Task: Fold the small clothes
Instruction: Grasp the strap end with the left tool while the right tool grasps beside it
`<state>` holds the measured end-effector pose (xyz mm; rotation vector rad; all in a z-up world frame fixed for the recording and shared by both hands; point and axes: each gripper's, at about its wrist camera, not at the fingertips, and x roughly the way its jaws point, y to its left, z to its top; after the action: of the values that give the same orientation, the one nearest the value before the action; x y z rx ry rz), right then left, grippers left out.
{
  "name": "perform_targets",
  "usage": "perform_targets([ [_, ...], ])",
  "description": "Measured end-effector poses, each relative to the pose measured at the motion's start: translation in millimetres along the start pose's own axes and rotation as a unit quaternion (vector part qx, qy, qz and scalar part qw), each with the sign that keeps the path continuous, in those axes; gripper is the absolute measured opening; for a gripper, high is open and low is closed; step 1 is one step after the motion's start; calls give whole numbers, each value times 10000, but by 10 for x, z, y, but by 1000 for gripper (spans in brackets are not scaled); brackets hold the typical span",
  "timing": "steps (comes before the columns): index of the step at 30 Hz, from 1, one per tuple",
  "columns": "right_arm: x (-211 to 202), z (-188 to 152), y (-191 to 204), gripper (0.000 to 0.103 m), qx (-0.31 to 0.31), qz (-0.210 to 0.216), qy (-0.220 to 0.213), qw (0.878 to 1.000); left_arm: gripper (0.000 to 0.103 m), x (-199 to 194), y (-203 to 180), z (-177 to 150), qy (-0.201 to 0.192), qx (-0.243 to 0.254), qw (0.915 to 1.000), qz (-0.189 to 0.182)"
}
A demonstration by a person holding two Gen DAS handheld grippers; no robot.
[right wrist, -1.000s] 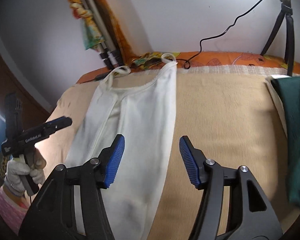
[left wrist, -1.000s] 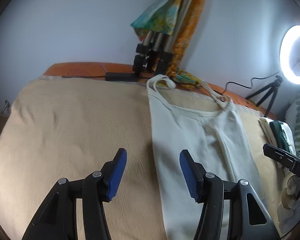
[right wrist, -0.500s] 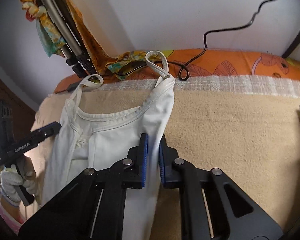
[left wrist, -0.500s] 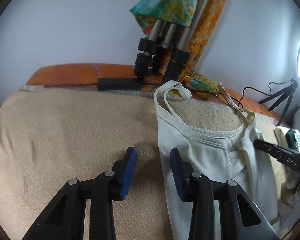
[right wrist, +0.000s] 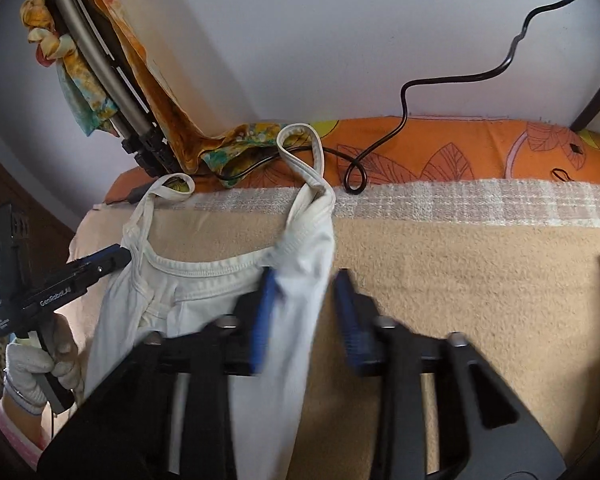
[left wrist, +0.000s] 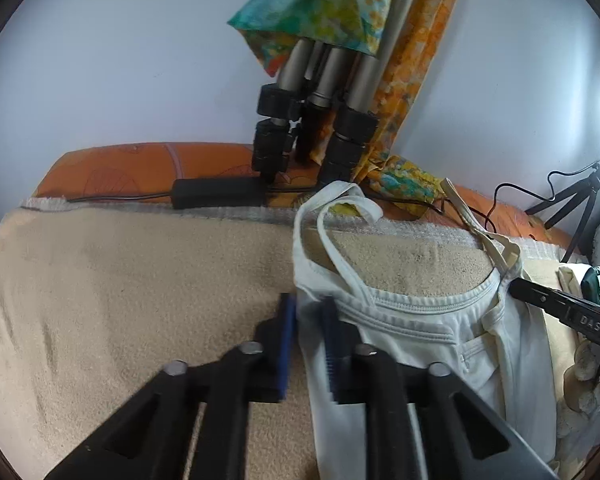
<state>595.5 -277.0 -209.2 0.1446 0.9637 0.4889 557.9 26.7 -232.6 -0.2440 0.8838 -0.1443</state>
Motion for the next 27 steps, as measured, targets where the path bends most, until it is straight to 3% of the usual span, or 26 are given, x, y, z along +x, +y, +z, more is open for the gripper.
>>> perform_targets([
  [8, -185, 17, 13, 4, 128, 157, -310, 9993, 0, -239, 130, 25, -265, -480, 9966, -611],
  [17, -794, -83, 221, 4, -48, 466, -860, 9952, 0, -875, 12, -61, -772, -277, 9920, -960],
  [22, -1260, -270, 429, 4, -401, 432, -1053, 9927, 0, -1333, -98, -277, -979, -37, 9897, -1048],
  [27, -1734, -599, 633, 4, -689, 271, -1120, 9910, 0, -1828, -196, -688, -1135, 102, 9868, -1152],
])
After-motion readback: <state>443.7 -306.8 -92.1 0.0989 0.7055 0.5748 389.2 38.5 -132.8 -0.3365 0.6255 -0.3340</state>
